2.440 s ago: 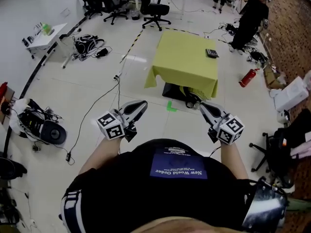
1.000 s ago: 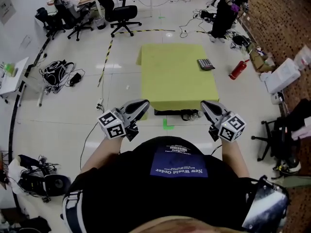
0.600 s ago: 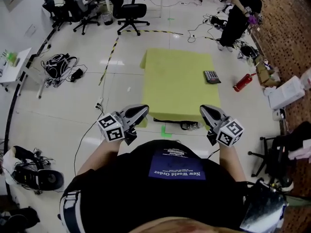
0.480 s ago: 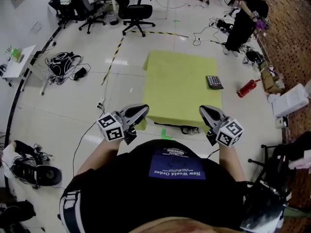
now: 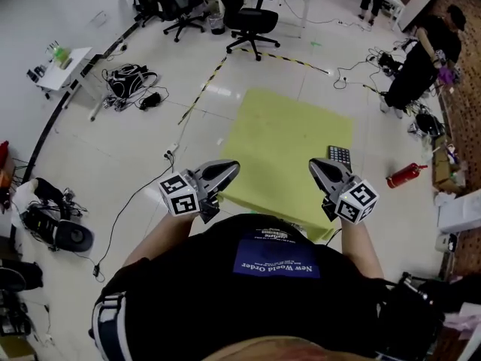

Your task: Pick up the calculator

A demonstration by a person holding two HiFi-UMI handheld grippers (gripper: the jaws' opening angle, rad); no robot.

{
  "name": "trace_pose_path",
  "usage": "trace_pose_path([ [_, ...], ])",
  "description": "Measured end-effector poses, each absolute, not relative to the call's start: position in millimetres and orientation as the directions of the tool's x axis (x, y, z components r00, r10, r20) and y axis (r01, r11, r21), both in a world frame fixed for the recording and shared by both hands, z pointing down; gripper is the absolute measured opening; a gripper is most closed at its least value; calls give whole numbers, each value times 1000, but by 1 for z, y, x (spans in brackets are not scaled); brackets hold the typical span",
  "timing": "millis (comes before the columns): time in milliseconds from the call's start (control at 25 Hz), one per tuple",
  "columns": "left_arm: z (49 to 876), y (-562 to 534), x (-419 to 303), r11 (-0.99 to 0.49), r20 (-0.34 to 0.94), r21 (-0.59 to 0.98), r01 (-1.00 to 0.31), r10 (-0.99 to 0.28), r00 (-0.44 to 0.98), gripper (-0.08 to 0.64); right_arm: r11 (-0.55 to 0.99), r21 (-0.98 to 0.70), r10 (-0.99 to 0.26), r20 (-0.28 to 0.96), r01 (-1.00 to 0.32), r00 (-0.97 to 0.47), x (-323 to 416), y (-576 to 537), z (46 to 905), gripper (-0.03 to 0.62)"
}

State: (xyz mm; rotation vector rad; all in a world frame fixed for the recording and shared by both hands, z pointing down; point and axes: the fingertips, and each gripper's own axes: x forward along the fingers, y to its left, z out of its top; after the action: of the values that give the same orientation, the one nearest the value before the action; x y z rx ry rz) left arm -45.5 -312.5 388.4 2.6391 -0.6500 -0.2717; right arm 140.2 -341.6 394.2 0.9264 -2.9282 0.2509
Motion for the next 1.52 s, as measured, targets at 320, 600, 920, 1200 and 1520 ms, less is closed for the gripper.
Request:
trace_pose_path([
  [320,409,-352,-65,-780,-42,459,-426,-498,866,6,813,-180,-539,123,-553,-833,113,-385,418,-15],
  [600,421,-407,-111,-844,-53,435,-314,-372,927,6,760,-149,-614,155,-632,-774,55,-422,407,-15],
  [920,446,-449,-135,-863,-55,478,-163,-215,975,6,645,-186,-712,208,-742,-671,28,-435,420,-15],
  [1200,468,-454,-81,-839,20,523,-147,-161,987,6,608,-227,-737,195,-761,-647,76,-432,438,-15],
  [1520,484,-456,50,-737,65,664,-127,-112,992,8,561,-261,-790,116,-786,-602,217,-434,444,-15],
])
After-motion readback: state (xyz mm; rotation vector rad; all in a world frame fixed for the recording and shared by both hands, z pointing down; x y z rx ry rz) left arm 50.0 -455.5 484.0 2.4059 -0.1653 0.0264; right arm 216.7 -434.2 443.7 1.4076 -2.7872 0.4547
